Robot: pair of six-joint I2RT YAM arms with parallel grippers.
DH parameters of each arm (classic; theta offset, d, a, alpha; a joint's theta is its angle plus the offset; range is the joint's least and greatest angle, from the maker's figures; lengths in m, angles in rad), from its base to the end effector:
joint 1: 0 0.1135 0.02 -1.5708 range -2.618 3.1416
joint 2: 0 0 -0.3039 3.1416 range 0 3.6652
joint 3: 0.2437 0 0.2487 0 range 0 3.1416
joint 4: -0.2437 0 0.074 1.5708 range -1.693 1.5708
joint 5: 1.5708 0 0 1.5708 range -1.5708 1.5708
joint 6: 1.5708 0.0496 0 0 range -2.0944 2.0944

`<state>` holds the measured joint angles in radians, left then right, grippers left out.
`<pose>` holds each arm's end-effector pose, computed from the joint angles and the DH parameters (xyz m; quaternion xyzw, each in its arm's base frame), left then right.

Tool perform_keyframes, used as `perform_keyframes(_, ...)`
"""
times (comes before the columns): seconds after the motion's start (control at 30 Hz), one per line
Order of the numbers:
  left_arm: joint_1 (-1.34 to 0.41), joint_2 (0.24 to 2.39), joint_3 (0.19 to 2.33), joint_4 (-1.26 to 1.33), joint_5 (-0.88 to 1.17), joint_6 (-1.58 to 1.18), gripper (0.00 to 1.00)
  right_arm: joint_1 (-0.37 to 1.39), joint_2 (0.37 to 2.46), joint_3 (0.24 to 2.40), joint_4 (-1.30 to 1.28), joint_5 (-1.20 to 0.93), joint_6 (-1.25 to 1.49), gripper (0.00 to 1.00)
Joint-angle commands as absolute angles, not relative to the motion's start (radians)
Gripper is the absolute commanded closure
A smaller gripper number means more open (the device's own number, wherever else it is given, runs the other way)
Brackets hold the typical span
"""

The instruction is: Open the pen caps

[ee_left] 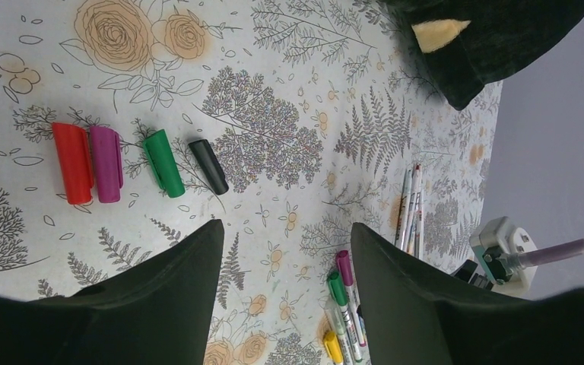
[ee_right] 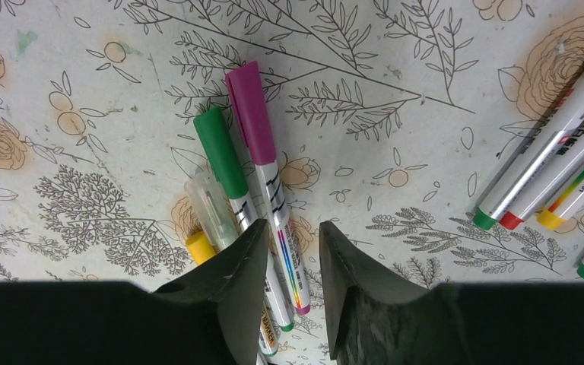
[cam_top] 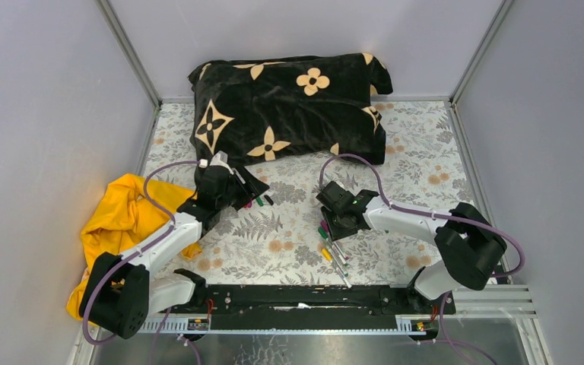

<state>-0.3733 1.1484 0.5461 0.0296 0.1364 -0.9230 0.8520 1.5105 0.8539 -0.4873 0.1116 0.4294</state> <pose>0.2134 -0.0908 0.2367 -0.2064 0.8520 -0.3360 0.3445 0.1889 0.2075 0.2048 -0.1931 0.9566 0.0827 0.2021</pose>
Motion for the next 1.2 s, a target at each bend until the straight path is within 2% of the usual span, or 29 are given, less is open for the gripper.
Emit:
perform_keyframes(0.0, -0.38, 1.123, 0.537, 0.091, 0.153, -0.908, 0.31, 0.863, 1.529, 0.876, -0.46, 0.107, 0.422, 0.62)
perform_keyframes(0.7, -0.38, 1.121, 0.539, 0.093, 0.148, -0.911, 0.31, 0.868, 1.571, 0.8, -0.4, 0.103, 0.439, 0.63)
perform_keyframes(0.87, -0.38, 1.124, 0.53, 0.104, 0.151, -0.919, 0.31, 0.868, 1.567, 0.771, -0.379, 0.096, 0.452, 0.74)
perform_keyframes(1.03, -0.381, 1.125, 0.529, 0.104, 0.156, -0.919, 0.31, 0.868, 1.514, 0.764, -0.394, 0.099, 0.458, 0.9)
perform_keyframes(1.17, -0.385, 1.124, 0.53, 0.12, 0.187, -0.922, 0.31, 0.868, 1.448, 0.806, -0.442, 0.114, 0.445, 0.96)
